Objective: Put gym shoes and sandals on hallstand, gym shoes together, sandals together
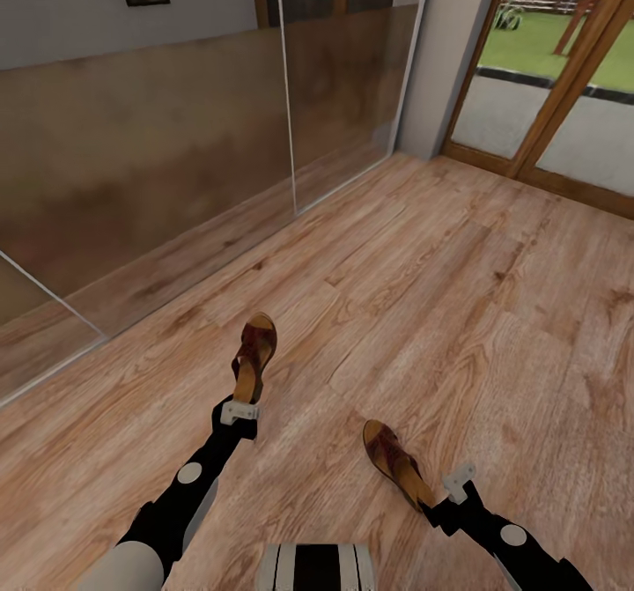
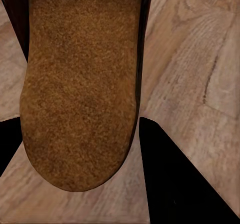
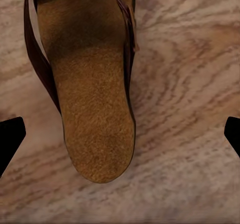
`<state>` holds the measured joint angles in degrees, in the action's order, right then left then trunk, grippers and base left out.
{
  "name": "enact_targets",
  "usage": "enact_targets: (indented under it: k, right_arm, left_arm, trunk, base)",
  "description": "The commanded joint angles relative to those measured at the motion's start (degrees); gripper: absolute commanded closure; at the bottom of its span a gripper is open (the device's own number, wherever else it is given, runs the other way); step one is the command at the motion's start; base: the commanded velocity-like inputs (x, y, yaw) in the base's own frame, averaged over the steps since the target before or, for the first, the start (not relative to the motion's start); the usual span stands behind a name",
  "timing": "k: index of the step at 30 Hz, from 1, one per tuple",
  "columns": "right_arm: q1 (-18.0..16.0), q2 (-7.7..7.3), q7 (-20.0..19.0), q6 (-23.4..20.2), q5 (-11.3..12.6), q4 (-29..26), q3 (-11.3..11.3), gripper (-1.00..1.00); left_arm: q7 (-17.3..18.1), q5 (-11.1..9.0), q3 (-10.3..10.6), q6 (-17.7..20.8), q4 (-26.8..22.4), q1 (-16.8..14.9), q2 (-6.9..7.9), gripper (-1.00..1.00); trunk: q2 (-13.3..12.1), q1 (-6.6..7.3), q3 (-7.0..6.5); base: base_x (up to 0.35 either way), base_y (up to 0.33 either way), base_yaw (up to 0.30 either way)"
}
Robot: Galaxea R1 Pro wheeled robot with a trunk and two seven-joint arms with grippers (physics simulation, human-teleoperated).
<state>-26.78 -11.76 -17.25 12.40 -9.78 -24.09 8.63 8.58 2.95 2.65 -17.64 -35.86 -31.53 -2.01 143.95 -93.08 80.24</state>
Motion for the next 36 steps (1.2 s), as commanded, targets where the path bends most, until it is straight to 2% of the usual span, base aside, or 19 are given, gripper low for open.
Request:
enact_targets:
  k: [1,4,14,32,36]
  right_arm:
    - [-0.02,-0.02,0.01,0.26,-0.59,0.01,-0.02,-1.00]
    - [-0.02,-0.02,-0.02,0.26,-0.59,0.03,-0.02,-1.00]
    - [-0.02,-0.02,-0.01,0.26,-0.59,0.01,-0.05,-1.00]
    - [-0.02,-0.02,0.00,0.26,-0.59,0.00,-0.10,-1.00]
    - [-0.02,-0.02,0.00,0.26,-0.59,0.00,-0.10,-1.00]
  left_arm:
    - [0.10,0.48,-0.10,-0.23,0.00,-0.03,-0.02,1.00]
    - [0.12,0.48,-0.06,-0.51,0.00,-0.03,-0.01,1.00]
    - [0.12,0.48,0.07,-0.99,0.00,-0.03,0.03,1.00]
    - [0.12,0.48,-0.09,-1.07,0.00,-0.03,0.01,1.00]
    - [0.12,0.48,-0.10,-1.32,0.00,-0.03,-0.01,1.00]
  trunk:
    - [0.03,-0.01,0.34]
    - [0.07,-0.09,1.27]
    - [0.07,-0.09,1.79]
    - [0.31,-0.55,6.97]
    - [0.31,-0.55,7.18]
  base:
    - [0.000,0.000,0.000]
    - [0.000,0.000,0.000]
    - [0.000,0.000,0.000]
    - [0.000,0.000,0.000]
    - [0.000,0.000,0.000]
